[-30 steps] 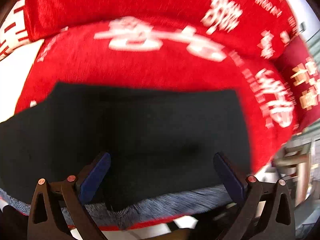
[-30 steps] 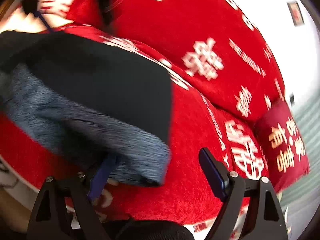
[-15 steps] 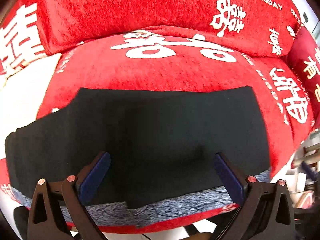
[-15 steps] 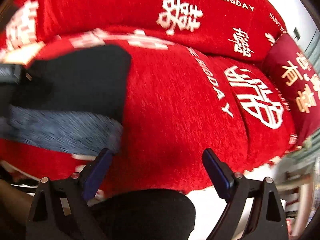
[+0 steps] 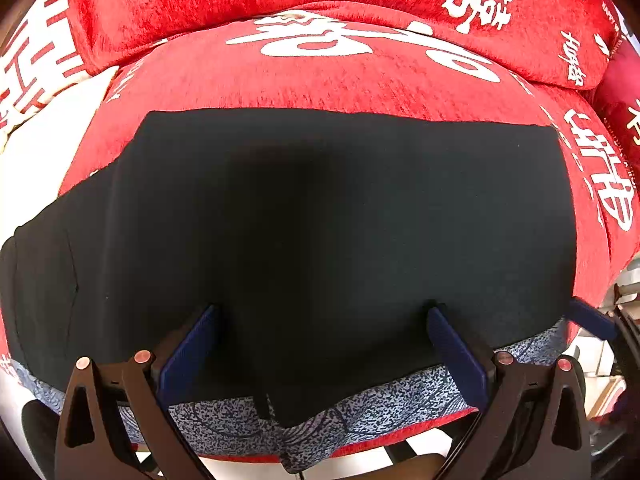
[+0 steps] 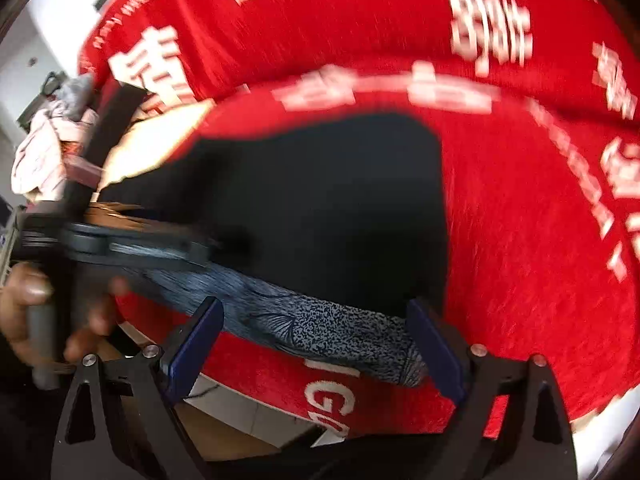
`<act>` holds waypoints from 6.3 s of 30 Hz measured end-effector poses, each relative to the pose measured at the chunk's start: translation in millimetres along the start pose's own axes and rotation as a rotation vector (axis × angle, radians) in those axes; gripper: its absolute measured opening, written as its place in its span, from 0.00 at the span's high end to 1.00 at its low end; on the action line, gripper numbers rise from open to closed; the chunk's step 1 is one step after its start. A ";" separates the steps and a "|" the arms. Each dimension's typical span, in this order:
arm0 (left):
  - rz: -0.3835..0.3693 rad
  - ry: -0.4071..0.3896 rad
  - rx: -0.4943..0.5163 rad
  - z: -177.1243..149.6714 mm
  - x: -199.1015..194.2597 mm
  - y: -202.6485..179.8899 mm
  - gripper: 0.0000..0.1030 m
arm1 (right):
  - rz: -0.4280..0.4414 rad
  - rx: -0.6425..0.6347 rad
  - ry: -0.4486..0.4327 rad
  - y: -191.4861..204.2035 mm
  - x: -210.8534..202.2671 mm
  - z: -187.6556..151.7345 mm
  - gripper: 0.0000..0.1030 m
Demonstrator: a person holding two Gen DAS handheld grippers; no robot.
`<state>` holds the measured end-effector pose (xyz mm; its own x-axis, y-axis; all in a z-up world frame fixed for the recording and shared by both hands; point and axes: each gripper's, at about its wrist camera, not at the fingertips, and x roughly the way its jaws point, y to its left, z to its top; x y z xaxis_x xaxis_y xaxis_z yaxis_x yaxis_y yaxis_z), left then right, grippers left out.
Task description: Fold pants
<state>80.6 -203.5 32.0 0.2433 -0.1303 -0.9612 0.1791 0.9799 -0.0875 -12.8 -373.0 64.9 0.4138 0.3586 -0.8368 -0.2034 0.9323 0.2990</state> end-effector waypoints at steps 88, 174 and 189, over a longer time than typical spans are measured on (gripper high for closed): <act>-0.035 -0.164 -0.343 -109.2 -50.6 252.0 0.00 | -0.048 -0.638 0.196 281.3 194.2 135.2 0.00; -0.559 -0.168 -0.004 -80.5 -39.6 371.9 0.00 | 0.327 -1.498 0.212 360.3 118.7 60.5 0.75; -0.278 -0.063 0.008 -71.2 -49.1 323.9 0.76 | 0.118 -1.245 0.215 332.4 160.1 94.5 0.35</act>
<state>58.8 131.1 32.1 0.2421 -0.4032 -0.8825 0.2547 0.9041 -0.3432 69.7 -1.2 73.8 0.2079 0.3130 -0.9267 -0.9712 0.1790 -0.1574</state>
